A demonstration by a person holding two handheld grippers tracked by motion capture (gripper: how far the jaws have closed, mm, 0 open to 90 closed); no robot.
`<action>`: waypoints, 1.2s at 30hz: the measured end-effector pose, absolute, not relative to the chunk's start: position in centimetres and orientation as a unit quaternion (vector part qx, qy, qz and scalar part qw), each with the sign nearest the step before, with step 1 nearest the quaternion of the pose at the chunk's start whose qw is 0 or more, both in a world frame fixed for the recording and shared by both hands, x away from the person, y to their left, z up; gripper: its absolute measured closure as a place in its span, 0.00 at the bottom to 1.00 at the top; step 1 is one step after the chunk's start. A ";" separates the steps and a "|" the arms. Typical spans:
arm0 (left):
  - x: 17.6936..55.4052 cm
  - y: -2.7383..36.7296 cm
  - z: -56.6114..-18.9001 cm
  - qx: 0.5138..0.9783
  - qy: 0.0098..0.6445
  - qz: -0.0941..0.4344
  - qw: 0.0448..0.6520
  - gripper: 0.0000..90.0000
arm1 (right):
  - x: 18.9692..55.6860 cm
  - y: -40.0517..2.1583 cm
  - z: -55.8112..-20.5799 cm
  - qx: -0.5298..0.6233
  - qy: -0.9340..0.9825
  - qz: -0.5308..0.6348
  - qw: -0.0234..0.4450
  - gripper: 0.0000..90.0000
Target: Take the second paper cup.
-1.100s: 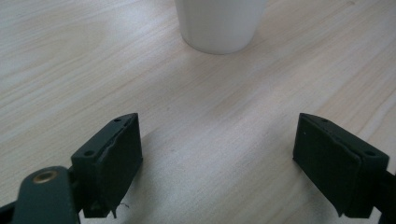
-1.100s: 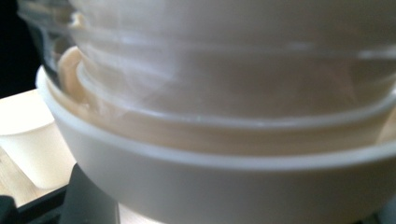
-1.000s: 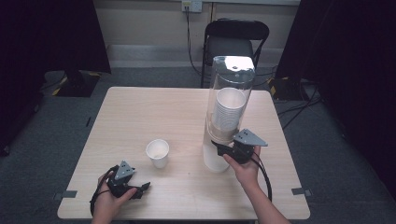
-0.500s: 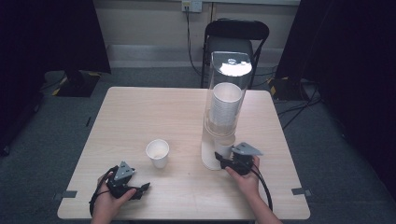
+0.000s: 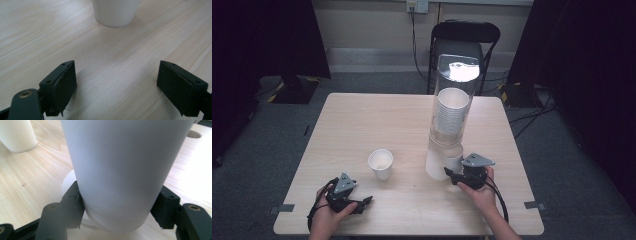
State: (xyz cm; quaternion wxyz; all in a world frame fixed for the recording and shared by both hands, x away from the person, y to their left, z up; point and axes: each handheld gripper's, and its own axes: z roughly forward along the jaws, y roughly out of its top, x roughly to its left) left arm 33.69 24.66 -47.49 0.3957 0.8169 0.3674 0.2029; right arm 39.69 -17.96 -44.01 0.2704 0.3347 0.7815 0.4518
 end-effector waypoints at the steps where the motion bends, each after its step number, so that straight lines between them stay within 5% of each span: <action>1: 33.7 24.7 -47.5 0.817 0.367 0.203 0.396 0.17 | 39.5 -18.4 -43.7 0.335 0.779 0.452 0.274 0.40; 36: 33.3 24.1 -47.1 0.818 0.364 0.160 0.416 0.20 | 39.1 -24.3 -44.7 0.373 0.771 0.439 0.271 0.38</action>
